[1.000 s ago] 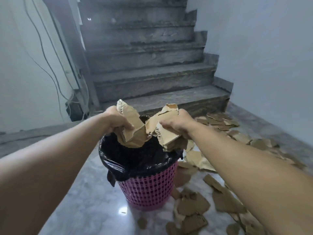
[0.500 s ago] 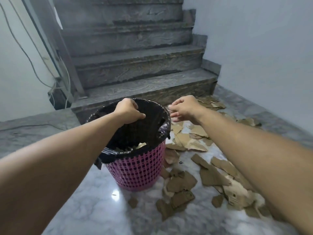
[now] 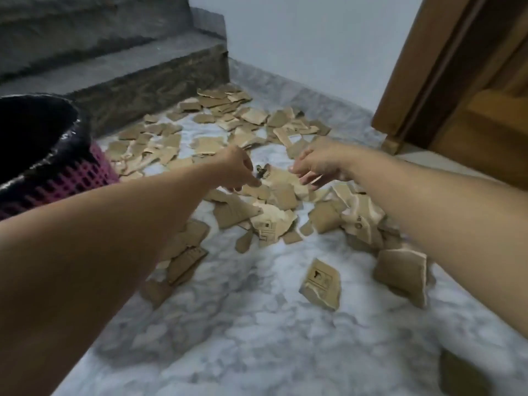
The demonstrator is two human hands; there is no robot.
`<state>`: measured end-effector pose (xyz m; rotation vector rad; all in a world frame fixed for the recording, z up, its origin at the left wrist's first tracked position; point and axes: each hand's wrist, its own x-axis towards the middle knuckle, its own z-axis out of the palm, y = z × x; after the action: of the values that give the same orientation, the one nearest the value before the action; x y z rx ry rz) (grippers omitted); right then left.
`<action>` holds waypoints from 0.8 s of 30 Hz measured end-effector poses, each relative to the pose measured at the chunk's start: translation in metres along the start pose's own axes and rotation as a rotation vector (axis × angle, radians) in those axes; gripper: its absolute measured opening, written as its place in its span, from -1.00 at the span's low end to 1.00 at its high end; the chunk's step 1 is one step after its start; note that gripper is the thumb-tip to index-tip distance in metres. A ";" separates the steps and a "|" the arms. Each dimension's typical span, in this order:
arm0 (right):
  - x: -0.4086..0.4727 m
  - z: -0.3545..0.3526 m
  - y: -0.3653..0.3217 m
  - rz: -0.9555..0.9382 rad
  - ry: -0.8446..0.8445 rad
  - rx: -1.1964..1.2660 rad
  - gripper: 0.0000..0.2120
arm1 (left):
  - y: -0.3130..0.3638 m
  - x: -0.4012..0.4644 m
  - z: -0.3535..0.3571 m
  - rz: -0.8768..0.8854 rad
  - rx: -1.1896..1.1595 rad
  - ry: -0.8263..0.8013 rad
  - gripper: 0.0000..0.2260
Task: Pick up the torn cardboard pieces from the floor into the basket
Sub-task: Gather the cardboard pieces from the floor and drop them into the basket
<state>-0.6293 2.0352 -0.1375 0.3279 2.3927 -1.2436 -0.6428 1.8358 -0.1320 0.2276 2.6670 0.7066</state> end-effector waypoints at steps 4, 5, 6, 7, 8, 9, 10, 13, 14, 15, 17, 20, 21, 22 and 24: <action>-0.029 -0.020 0.119 0.157 0.008 -0.153 -0.88 | 0.021 0.001 0.105 0.044 0.160 -0.221 -0.60; -0.040 -0.023 0.143 0.194 -0.002 -0.187 -0.89 | 0.026 -0.002 0.126 0.062 0.215 -0.240 -0.57; -0.053 -0.026 0.170 0.231 -0.010 -0.213 -0.88 | 0.032 -0.007 0.150 0.077 0.268 -0.255 -0.53; -0.064 -0.028 0.191 0.255 -0.019 -0.245 -0.86 | 0.034 -0.011 0.170 0.076 0.294 -0.255 -0.49; -0.077 -0.030 0.213 0.275 -0.023 -0.290 -0.83 | 0.036 -0.014 0.190 0.063 0.308 -0.264 -0.46; -0.088 -0.030 0.231 0.292 -0.032 -0.339 -0.79 | 0.037 -0.017 0.207 0.056 0.311 -0.255 -0.43; -0.101 -0.030 0.250 0.318 -0.047 -0.382 -0.75 | 0.039 -0.021 0.225 0.049 0.323 -0.249 -0.41; -0.139 -0.018 0.295 0.395 -0.143 -0.491 -0.62 | 0.042 -0.031 0.263 -0.020 0.323 -0.227 -0.33; -0.150 -0.013 0.308 0.399 -0.182 -0.559 -0.57 | 0.043 -0.035 0.271 -0.047 0.325 -0.216 -0.29; -0.163 -0.008 0.322 0.400 -0.222 -0.651 -0.51 | 0.046 -0.039 0.280 -0.069 0.332 -0.201 -0.26; -0.183 0.001 0.341 0.367 -0.250 -0.829 -0.38 | 0.046 -0.044 0.291 -0.113 0.316 -0.137 -0.24; -0.202 0.008 0.362 0.332 -0.181 -0.846 -0.36 | 0.043 -0.044 0.301 -0.151 0.237 -0.068 -0.23; -0.205 0.009 0.364 0.332 -0.178 -0.852 -0.39 | 0.042 -0.043 0.302 -0.163 0.223 -0.058 -0.25; -0.204 0.009 0.366 0.346 -0.188 -0.863 -0.42 | 0.041 -0.040 0.302 -0.180 0.212 -0.053 -0.27; -0.197 0.004 0.364 0.368 -0.199 -0.860 -0.47 | 0.039 -0.034 0.299 -0.233 0.150 -0.053 -0.32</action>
<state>-0.3114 2.2368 -0.3098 0.3214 2.3003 -0.0375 -0.4920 1.9944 -0.3422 -0.0257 2.6400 0.4223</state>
